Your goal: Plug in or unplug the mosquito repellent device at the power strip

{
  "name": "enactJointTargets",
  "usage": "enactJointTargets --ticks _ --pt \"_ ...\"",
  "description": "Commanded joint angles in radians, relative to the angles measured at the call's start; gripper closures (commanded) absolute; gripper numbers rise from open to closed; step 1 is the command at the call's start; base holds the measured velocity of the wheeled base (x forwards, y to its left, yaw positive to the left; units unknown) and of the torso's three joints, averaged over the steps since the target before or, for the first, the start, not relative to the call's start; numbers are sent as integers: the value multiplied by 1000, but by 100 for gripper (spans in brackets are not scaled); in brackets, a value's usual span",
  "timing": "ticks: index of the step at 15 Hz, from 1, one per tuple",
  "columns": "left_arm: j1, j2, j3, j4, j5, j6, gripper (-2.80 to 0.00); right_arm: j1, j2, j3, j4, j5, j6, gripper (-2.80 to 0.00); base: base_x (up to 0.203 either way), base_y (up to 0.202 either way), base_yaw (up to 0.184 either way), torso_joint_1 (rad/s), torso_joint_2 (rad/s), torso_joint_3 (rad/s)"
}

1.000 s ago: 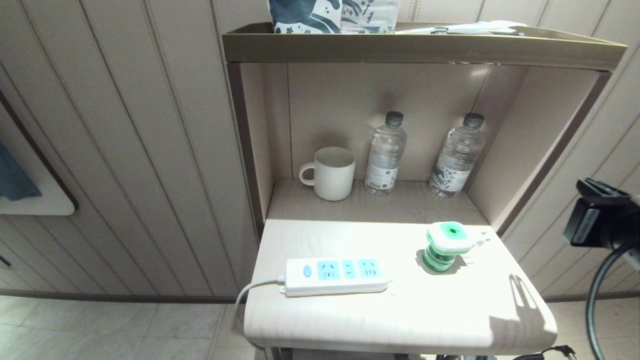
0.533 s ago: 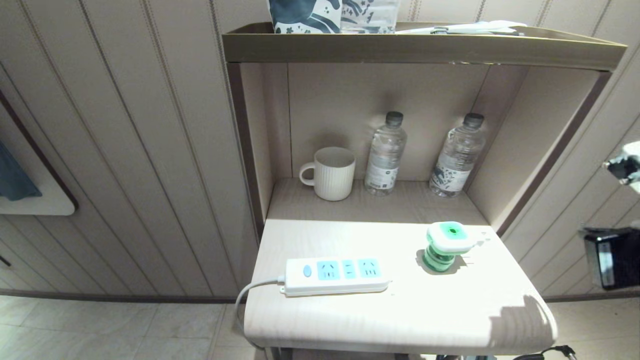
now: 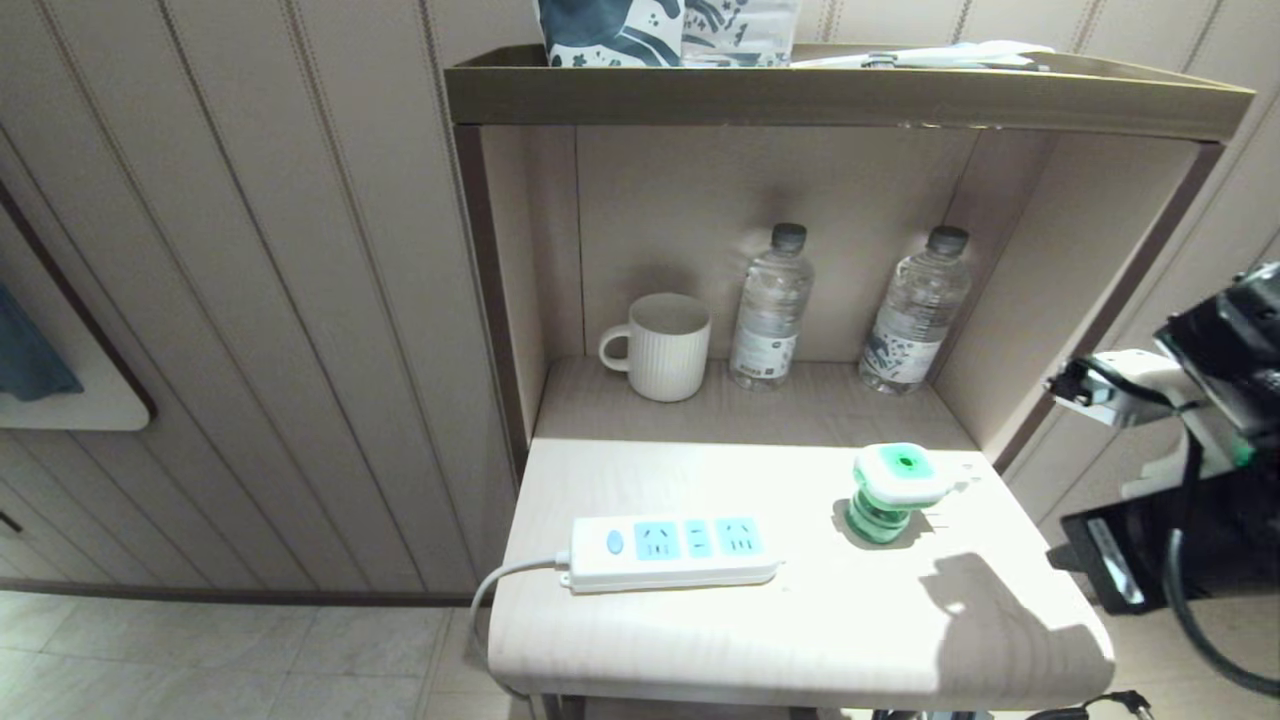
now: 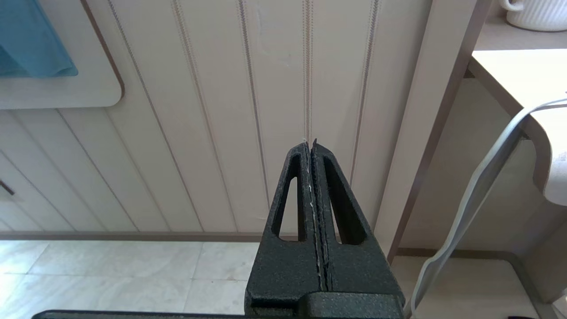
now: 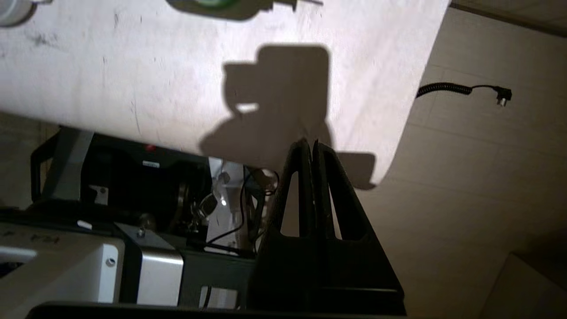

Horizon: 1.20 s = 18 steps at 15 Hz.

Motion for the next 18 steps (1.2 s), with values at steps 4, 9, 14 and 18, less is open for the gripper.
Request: enactJointTargets --ticks 4,9,14,18 --pt "0 0 0 -1 0 0 0 23 137 -17 -94 -6 4 0 0 0 0 0 0 0" --pt "0 0 0 -1 0 0 0 24 151 -45 -115 -9 3 0 0 0 0 0 0 0" --pt "0 0 0 -1 0 0 0 15 147 -62 -117 -45 1 0 0 0 0 0 0 0" --pt "0 0 0 -1 0 0 0 5 183 -86 -160 -64 1 0 0 0 0 0 0 0"
